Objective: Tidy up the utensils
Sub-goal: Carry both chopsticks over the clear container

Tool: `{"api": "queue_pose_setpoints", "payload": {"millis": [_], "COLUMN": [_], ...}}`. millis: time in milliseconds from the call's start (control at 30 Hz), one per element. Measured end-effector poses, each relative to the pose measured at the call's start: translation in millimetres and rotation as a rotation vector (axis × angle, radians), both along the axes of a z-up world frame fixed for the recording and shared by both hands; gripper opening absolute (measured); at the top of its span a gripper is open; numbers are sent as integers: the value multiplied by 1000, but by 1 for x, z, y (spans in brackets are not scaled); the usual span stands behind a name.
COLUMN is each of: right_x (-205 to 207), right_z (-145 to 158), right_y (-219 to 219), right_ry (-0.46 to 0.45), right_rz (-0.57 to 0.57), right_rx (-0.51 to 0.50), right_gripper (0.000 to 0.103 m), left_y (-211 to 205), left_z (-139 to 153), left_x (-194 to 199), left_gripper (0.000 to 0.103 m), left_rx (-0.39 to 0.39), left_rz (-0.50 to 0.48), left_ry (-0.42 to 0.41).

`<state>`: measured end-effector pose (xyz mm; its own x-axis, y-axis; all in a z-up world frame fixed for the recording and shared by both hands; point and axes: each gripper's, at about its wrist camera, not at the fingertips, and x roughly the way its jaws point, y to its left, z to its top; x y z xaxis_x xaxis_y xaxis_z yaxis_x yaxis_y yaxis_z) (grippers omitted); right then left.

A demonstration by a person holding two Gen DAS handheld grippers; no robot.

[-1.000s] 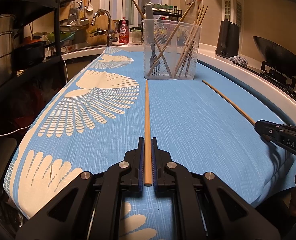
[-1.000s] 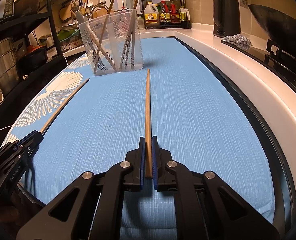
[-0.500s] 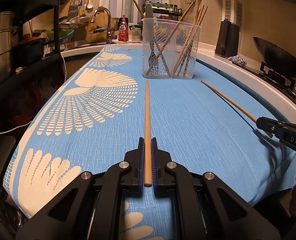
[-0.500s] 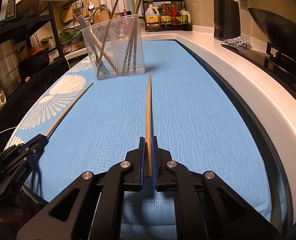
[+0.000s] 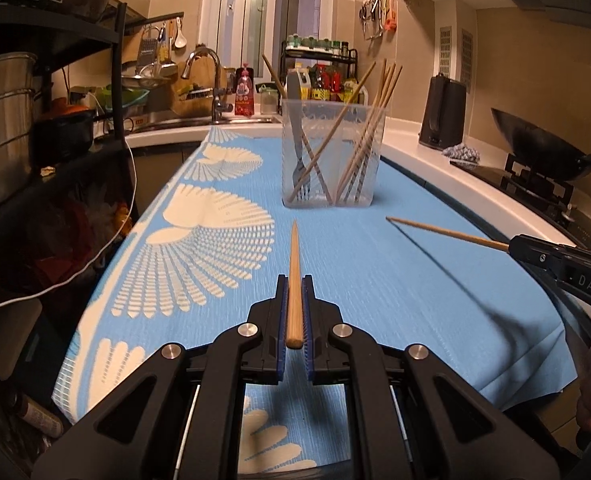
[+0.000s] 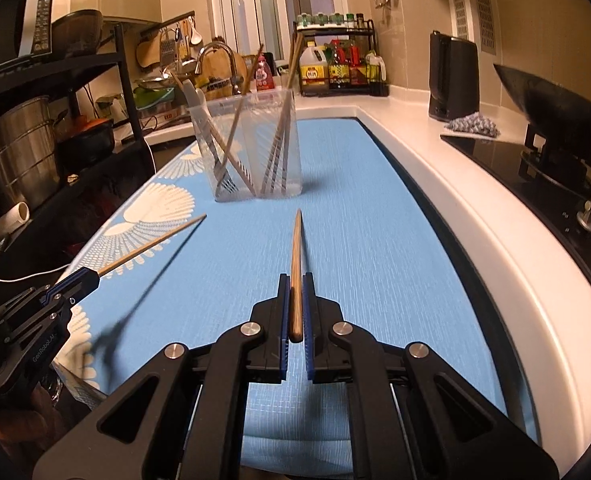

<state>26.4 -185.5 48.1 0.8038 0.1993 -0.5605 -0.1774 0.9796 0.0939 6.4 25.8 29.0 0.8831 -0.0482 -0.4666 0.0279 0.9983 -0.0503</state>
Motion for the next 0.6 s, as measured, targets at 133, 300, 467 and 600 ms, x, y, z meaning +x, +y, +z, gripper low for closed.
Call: {"api": "queue_pose_setpoints", "payload": {"millis": [133, 300, 467, 600], "right_x": [-5, -4, 10, 27], "right_z": [17, 44, 76, 96], "right_y": [1, 0, 0, 3], "right_ry": [-32, -75, -111, -128], "right_rz": [12, 27, 40, 52], "right_rx": [-5, 5, 24, 37], "right_gripper": [6, 6, 6, 6], "left_y": [3, 10, 20, 26], "left_z": [19, 48, 79, 99], "left_x": [-4, -1, 18, 41], "left_gripper": [7, 7, 7, 7], "left_rx": [9, 15, -7, -38], "left_rz": [-1, -10, -29, -52], "left_ry": [-40, -83, -100, -90]}}
